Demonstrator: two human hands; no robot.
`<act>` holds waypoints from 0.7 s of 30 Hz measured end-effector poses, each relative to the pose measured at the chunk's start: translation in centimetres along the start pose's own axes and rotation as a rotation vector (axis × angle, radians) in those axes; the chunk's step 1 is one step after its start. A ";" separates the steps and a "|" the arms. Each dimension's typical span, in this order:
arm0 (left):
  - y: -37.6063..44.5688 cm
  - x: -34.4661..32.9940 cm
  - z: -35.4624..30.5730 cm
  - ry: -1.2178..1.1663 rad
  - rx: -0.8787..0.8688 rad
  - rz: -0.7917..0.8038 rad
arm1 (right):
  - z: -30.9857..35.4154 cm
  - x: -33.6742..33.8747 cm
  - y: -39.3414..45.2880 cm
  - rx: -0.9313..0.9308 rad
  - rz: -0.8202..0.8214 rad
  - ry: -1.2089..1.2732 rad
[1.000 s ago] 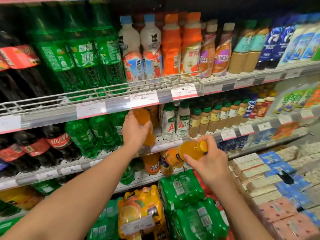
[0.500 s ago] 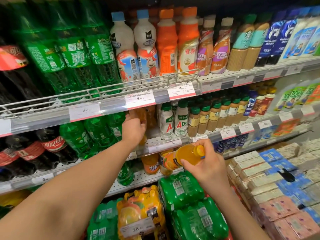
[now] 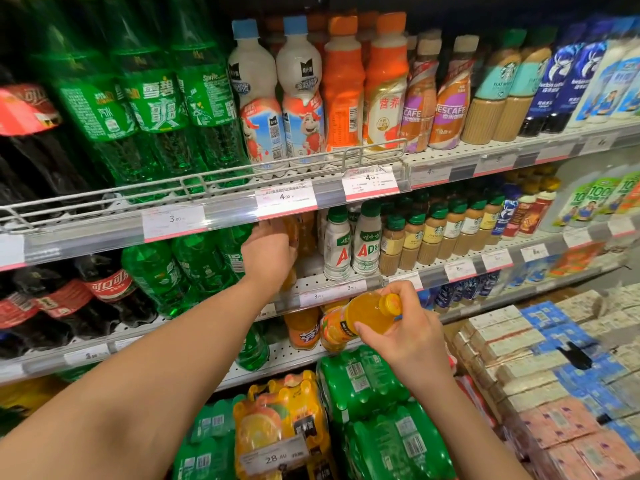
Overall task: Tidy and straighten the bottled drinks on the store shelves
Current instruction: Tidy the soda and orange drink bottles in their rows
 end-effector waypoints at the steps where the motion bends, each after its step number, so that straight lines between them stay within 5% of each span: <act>1: 0.2 0.1 0.1 -0.026 0.007 0.001 | 0.1 -0.1 0.0 0.000 0.002 0.001; 10: 1.2 -0.6 1.8 -0.119 0.153 0.055 | 0.0 -0.9 -0.3 -0.004 0.036 0.018; 21: -0.1 0.3 1.9 -0.177 0.042 0.027 | 0.7 -1.7 -0.3 0.017 0.063 -0.011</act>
Point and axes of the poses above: each hand's wrist, its own y-axis towards the middle knuckle, its own x-axis out of the back of the hand, z = x × y, the point moved 3 cm from there along y, towards the middle knuckle, and after that the axes turned 1 degree about -y, right-handed, at the moved point
